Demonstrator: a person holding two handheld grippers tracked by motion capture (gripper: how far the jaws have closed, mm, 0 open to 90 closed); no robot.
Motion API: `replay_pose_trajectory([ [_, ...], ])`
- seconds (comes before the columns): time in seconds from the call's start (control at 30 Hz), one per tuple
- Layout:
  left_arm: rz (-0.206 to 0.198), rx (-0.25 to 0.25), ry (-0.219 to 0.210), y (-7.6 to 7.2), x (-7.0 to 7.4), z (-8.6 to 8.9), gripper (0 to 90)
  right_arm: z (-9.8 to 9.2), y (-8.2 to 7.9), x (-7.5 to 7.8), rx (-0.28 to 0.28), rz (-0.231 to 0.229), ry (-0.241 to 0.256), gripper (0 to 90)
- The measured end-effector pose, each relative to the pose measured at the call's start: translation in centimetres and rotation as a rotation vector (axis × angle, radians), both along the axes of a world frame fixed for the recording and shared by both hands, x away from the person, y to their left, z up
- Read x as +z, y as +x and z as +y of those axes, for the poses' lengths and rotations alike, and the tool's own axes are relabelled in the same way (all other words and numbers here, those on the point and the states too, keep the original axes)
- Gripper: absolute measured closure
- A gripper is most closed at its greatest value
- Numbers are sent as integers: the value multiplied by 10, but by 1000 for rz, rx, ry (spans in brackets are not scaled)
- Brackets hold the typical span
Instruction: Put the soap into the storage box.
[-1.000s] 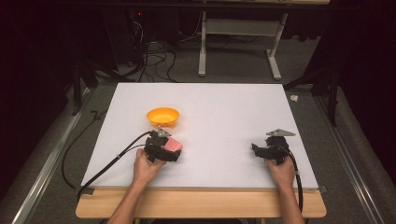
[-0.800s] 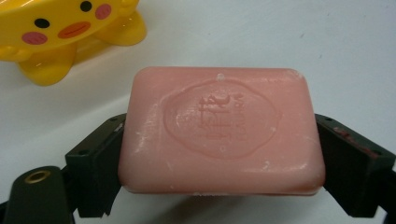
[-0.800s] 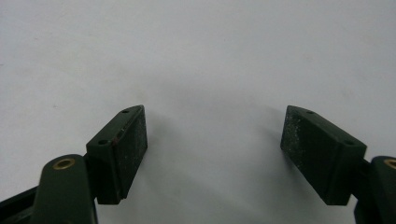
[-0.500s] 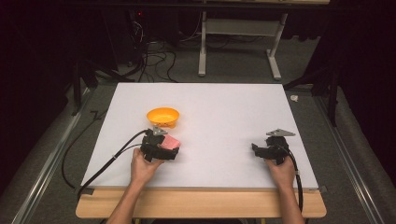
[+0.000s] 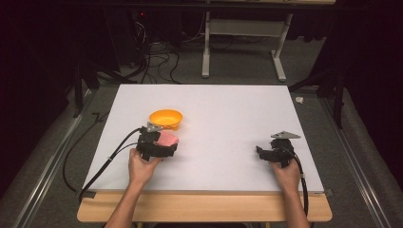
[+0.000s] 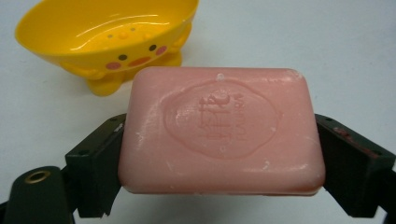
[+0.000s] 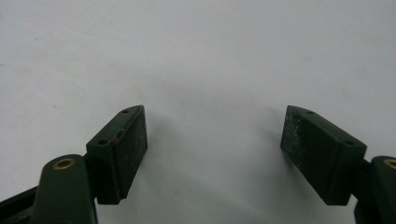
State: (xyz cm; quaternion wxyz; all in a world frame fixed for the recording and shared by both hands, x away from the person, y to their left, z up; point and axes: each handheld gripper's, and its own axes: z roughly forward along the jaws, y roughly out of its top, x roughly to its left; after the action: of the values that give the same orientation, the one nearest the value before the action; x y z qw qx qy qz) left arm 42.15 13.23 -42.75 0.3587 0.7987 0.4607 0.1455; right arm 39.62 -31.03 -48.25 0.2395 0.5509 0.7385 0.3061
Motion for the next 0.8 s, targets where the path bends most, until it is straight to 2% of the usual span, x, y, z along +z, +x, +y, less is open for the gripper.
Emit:
replay_pose_trajectory([
  [0.8, 13, 141, -46, 19, 20, 20, 134, 0, 0, 0, 0, 0, 0, 233],
])
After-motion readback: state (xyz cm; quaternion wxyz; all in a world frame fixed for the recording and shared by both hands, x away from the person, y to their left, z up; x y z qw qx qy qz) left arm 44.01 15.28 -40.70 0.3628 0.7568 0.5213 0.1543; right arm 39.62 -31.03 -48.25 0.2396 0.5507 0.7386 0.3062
